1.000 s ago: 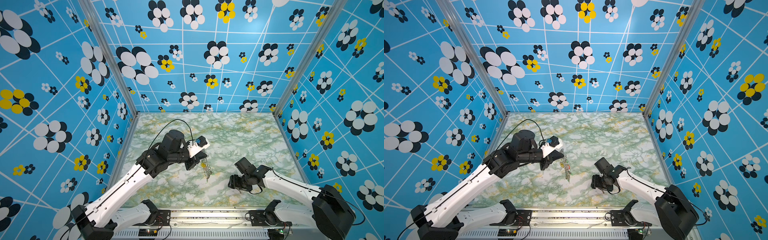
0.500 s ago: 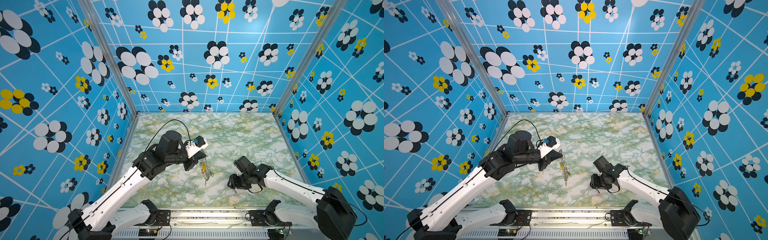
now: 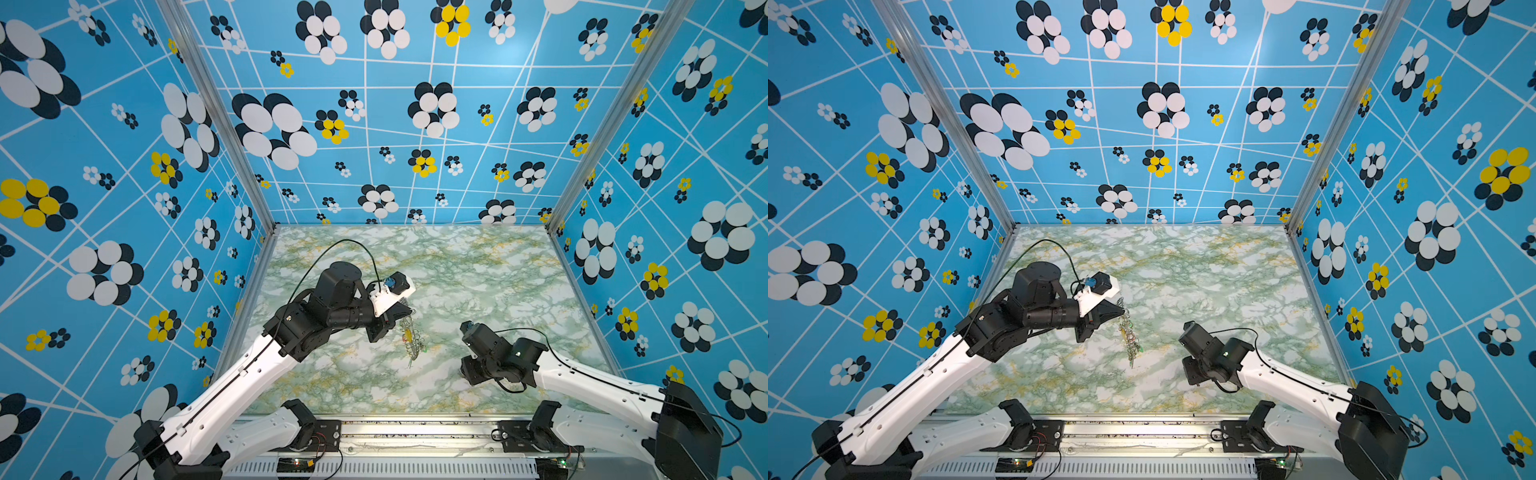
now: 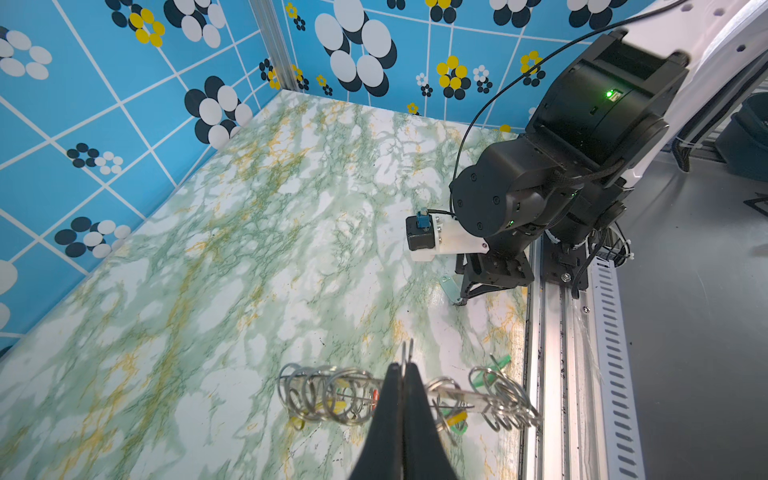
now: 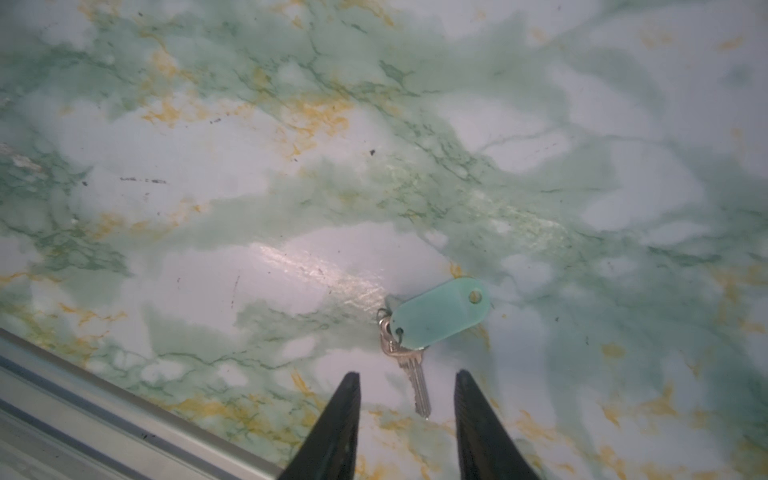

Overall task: Put the keys on the keyring
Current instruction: 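Move the right gripper down over the key with pale green tag, then close the right gripper on the key's ring and lift it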

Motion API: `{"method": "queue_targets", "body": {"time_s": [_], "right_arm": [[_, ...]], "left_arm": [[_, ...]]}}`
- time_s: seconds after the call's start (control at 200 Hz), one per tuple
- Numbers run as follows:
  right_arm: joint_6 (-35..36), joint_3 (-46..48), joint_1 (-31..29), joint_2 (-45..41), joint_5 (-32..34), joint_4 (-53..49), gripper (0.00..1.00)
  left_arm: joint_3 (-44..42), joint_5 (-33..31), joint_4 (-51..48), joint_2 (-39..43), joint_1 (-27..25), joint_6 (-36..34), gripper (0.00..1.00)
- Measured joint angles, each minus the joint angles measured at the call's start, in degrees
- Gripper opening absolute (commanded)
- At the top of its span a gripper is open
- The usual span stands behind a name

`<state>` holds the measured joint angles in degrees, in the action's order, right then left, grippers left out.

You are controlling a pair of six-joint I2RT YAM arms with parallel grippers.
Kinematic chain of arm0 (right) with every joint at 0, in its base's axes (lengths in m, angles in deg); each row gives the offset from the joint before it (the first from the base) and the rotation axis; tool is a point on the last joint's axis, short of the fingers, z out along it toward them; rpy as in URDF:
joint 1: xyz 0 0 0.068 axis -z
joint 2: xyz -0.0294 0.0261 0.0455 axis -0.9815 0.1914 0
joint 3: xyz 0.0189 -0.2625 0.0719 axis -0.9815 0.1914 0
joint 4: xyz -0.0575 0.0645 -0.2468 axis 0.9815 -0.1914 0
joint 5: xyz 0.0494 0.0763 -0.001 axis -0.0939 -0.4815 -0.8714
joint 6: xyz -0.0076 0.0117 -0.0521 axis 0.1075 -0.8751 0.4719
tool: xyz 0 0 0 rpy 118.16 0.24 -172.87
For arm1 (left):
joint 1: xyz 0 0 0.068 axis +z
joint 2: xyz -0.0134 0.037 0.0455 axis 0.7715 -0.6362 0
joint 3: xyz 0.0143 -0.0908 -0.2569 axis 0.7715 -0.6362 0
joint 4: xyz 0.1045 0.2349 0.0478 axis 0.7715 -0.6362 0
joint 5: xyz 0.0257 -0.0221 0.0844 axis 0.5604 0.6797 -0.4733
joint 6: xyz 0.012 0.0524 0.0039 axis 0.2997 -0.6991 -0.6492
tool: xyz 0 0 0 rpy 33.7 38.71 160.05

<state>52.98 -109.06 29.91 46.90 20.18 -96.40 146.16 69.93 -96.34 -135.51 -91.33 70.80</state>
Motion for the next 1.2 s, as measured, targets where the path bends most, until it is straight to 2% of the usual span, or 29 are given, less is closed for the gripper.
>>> {"method": "queue_targets", "body": {"time_s": [0.15,0.61,1.199], "right_arm": [[-0.4,1.1,-0.3,0.3,0.1,2.3,0.29],[-1.1,4.9,-1.2,0.2,0.1,7.7,0.29],[-0.9,5.0,-1.6,4.0,0.0,10.7,0.20]], "left_arm": [[-0.3,0.0,0.0,0.9,0.0,0.0,0.00],[-0.7,-0.3,0.0,1.7,0.0,0.5,0.00],[-0.7,-0.9,0.0,2.1,0.0,0.4,0.00]]}}
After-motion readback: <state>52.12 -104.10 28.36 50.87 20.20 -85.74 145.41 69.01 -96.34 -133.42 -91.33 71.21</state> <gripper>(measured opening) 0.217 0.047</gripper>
